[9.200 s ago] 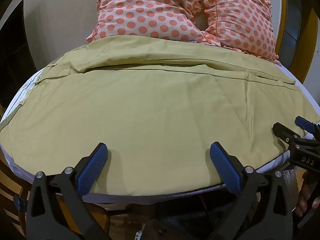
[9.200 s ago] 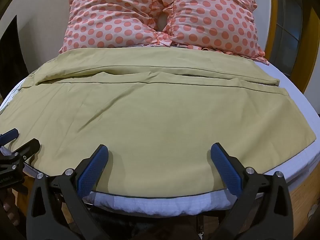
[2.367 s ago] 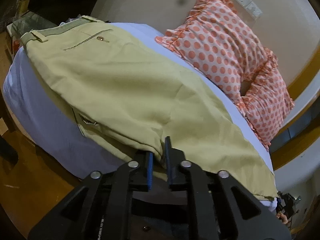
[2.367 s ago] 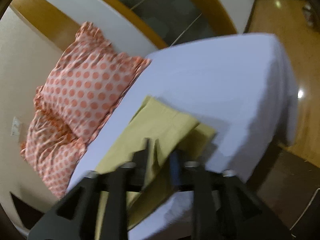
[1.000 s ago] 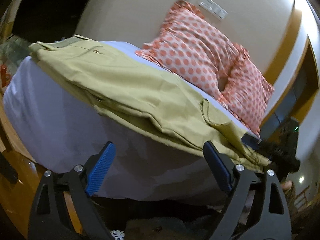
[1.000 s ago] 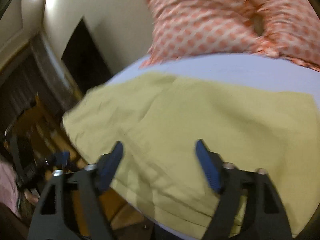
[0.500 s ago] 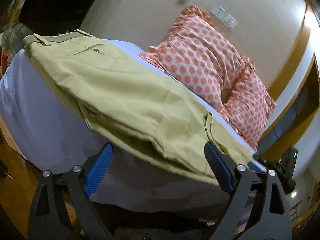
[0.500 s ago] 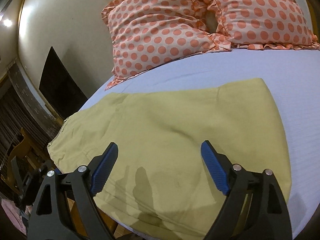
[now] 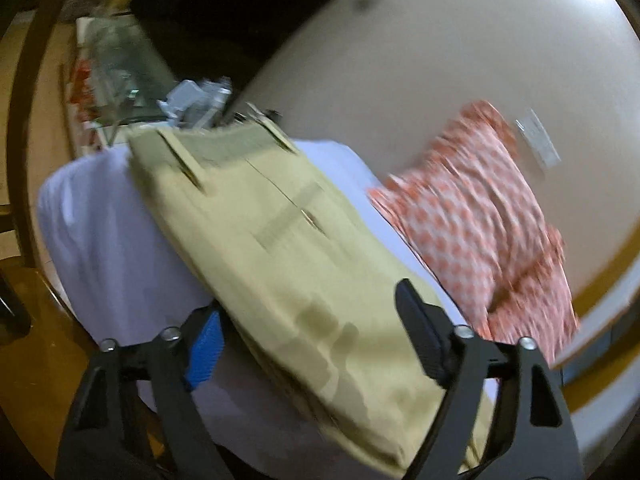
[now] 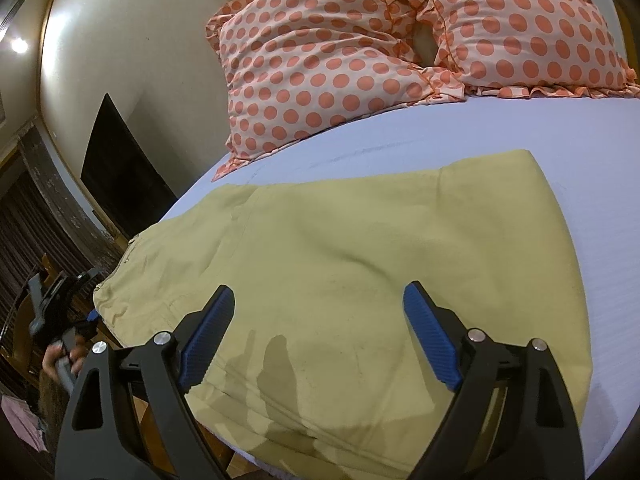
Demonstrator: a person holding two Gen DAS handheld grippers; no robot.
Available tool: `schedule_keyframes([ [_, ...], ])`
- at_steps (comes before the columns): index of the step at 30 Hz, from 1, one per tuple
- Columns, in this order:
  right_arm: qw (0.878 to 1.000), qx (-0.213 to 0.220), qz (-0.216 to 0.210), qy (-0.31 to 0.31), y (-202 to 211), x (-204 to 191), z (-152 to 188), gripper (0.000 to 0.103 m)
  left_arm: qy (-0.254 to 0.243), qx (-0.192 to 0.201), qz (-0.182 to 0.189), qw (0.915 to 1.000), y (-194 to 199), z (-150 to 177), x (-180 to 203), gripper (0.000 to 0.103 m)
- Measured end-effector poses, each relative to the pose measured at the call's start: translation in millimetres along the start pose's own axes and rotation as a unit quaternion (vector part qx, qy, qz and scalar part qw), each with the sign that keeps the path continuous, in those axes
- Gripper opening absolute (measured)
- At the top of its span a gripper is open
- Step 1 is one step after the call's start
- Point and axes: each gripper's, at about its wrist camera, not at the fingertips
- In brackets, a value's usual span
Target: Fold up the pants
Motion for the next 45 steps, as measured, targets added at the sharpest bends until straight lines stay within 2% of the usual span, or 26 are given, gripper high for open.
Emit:
schedule_keyframes([
  [3,1.0,0.004,-0.005,-0.004,-0.5,2.3,-0.7,0.088,0.04,-0.004,-0.025,0.9989,-13.2,-24.1,-13.9,0.05],
  [5,1.0,0.007,-0.009,-0.006,0.0,4.0,-0.7,0.088,0.056,-0.004,-0.045,0.9974,-18.3,-32.3,-21.2,0.017],
  [7,1.0,0.012,-0.009,-0.008,2.9,6.9,-0.9,0.088,0.043,-0.01,-0.073,0.9963,-20.7,-36.4,-14.4,0.014],
  [10,0.999,0.031,0.002,-0.019,15.4,18.5,-3.3,0.089,-0.096,0.021,-0.131,0.9864,-15.0,-25.7,41.9,0.01],
  [12,0.998,0.05,0.014,-0.034,27.8,31.0,-4.9,0.089,-0.181,0.028,-0.12,0.9758,-11.2,-9.4,91.7,0.009],
  [14,0.995,0.074,0.037,-0.054,45.0,47.3,-6.0,0.09,-0.28,0.028,-0.084,0.9561,-6.8,26.0,154.5,0.009],
  [15,0.994,0.083,0.046,-0.062,51.8,54.3,-5.5,0.09,-0.323,0.022,-0.064,0.944,-5.7,47.9,180.7,0.009],
  [18,0.986,0.11,0.078,-0.094,77.3,78.3,-2.2,0.09,-0.447,-0.015,0.022,0.8942,-1.6,139.1,246.3,0.009],
  [20,0.981,0.124,0.096,-0.115,93.9,93.3,1.9,0.09,-0.512,-0.062,0.091,0.8521,3.1,209.7,267.8,0.01],
  [21,0.979,0.128,0.101,-0.122,99.3,98.3,3.5,0.09,-0.543,-0.099,0.121,0.8253,3.7,251.4,271.1,0.01],
  [22,0.977,0.132,0.107,-0.13,105.5,104.0,5.8,0.09,-0.563,-0.123,0.135,0.8063,2.9,278.2,269.2,0.01],
  [23,0.975,0.135,0.111,-0.138,110.5,109.7,8.3,0.09,-0.59,-0.154,0.146,0.7788,-0.4,312.4,262.7,0.011],
  [25,0.974,0.131,0.109,-0.149,114.5,118.4,10.4,0.09,-0.635,-0.205,0.134,0.7324,-12.4,364.6,241.8,0.011],
  [26,0.975,0.124,0.103,-0.153,112.7,122.0,10.5,0.09,-0.65,-0.226,0.123,0.7153,-18.9,383.5,228.5,0.013],
  [29,0.98,0.095,0.072,-0.159,99.7,129.0,8.4,0.09,-0.686,-0.179,0.114,0.6962,-10.8,405.5,206.3,0.02],
  [30,0.982,0.087,0.062,-0.158,95.9,128.7,9.1,0.089,-0.688,-0.173,0.117,0.6945,-4.4,404.2,204.6,0.022],
  [33,0.988,0.046,0.031,-0.145,70.3,124.1,3.9,0.074,-0.658,-0.198,0.174,0.7058,27.6,371.1,204.4,0.03],
  [35,0.992,0.012,0.031,-0.123,50.3,119.8,-2.7,0.067,-0.623,-0.214,0.21,0.7221,37.9,348.1,210.4,0.055],
  [37,0.994,-0.011,0.038,-0.106,37.3,116.3,-5.2,0.062,-0.576,-0.218,0.212,0.7586,35.1,312.0,218.6,0.06],
  [38,0.994,-0.016,0.043,-0.097,32.8,114.7,-7.7,0.059,-0.554,-0.207,0.192,0.7835,24.8,290.0,224.4,0.062],
  [39,0.995,-0.024,0.04,-0.092,29.0,113.4,-8.4,0.05,-0.531,-0.194,0.163,0.8085,11.9,268.0,225.1,0.062],
  [40,0.995,-0.03,0.031,-0.089,25.2,112.5,-9.4,0.046,-0.493,-0.188,0.116,0.8416,-10.5,237.0,221.3,0.062],
  [41,0.996,-0.032,0.024,-0.083,22.4,111.3,-10.6,0.045,-0.456,-0.197,0.078,0.8643,-31.7,212.4,215.3,0.062],
  [42,0.996,-0.034,0.023,-0.078,22.5,111.0,-10.9,0.044,-0.421,-0.212,0.048,0.8807,-53.2,190.2,207.2,0.061],
  [44,0.996,-0.036,0.019,-0.084,22.0,114.1,-10.8,0.044,-0.387,-0.231,0.008,0.8927,-85.7,166.9,197.5,0.061],
  [45,0.995,-0.035,0.014,-0.091,22.0,116.3,-10.1,0.044,-0.38,-0.243,-0.002,0.8925,-96.9,162.8,195.5,0.061],
])
Point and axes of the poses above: each gripper's, at about its wrist camera, not at the fingertips, and y roughly against the way its jaws point, x to its right, z to its underside, and after that the axes turned 13 degrees about y, right-handed
